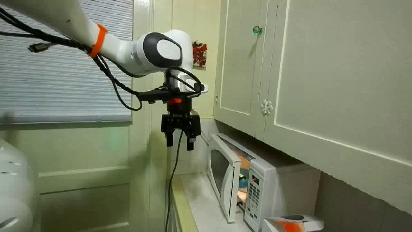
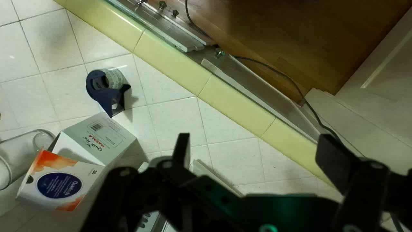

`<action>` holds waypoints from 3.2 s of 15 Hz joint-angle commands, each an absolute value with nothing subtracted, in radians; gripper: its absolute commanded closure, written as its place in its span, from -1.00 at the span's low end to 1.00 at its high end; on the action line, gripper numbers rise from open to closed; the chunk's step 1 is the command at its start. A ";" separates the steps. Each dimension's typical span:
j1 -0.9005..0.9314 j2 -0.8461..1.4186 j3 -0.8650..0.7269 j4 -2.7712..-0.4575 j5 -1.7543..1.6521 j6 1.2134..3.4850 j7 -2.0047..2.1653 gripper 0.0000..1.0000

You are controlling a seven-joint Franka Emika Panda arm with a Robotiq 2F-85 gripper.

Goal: Open the microwave door

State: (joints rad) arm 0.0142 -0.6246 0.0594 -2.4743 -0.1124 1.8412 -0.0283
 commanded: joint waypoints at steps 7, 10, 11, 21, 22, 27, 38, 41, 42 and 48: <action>0.023 -0.624 0.052 -2.472 -0.117 1.838 -0.024 -1.00; -0.003 -0.543 0.097 -2.452 -0.077 1.930 0.189 -1.00; -0.007 -0.522 0.110 -2.450 -0.070 1.967 0.249 -1.00; -0.107 -0.302 0.184 -2.357 -0.166 2.434 0.732 -0.48; -0.129 -0.282 0.190 -2.353 -0.216 2.498 0.777 -0.31; -0.201 -0.221 0.213 -2.365 -0.472 2.712 0.962 0.47; -0.313 -0.176 0.293 -2.358 -0.894 2.720 1.297 1.00; -0.326 -0.154 0.297 -2.353 -0.963 2.724 1.351 1.00; -0.330 -0.149 0.299 -2.351 -0.988 2.726 1.374 1.00; -0.324 -0.130 0.295 -2.348 -1.025 2.721 1.420 1.00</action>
